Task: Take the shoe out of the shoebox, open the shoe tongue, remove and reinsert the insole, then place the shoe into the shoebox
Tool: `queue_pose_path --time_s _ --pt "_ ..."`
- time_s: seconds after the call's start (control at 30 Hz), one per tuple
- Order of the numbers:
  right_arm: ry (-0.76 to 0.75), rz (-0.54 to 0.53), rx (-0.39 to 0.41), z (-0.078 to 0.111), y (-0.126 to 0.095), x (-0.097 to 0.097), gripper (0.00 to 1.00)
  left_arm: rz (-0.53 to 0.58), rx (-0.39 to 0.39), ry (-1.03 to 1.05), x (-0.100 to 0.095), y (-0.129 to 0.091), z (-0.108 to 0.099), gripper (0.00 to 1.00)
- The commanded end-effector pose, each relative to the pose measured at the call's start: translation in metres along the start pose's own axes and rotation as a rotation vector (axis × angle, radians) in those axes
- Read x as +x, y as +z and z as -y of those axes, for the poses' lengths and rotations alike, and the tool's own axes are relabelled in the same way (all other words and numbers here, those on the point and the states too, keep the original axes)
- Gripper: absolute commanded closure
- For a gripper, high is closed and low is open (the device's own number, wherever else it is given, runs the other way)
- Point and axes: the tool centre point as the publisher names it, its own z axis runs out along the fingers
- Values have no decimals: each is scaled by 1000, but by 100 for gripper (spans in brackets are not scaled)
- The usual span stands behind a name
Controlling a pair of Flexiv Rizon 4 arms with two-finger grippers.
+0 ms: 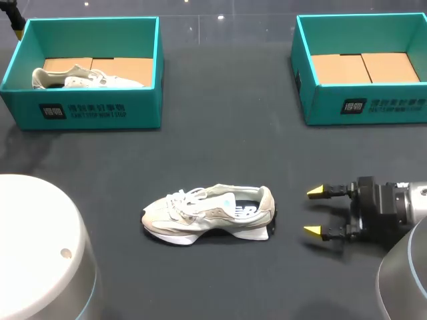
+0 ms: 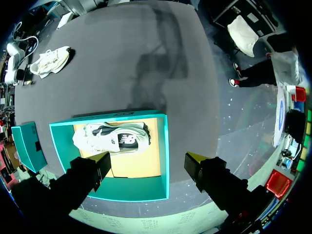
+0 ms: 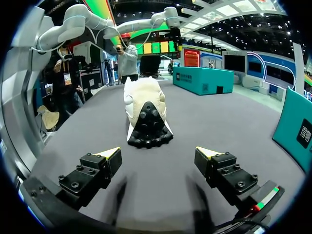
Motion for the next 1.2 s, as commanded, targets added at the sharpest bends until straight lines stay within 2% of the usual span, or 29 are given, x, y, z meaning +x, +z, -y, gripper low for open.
queue_pose_path --time_s 0.03,0.73,1.2 --pt "10 12 6 -5 12 4 0 -1 -1 1 0 -1 1 0" --pt "1 -17 -37 -19 55 7 0 -1 -1 1 0 -1 1 0" --pt "-28 -42 -59 -21 66 11 0 -1 -1 1 0 -1 1 0"
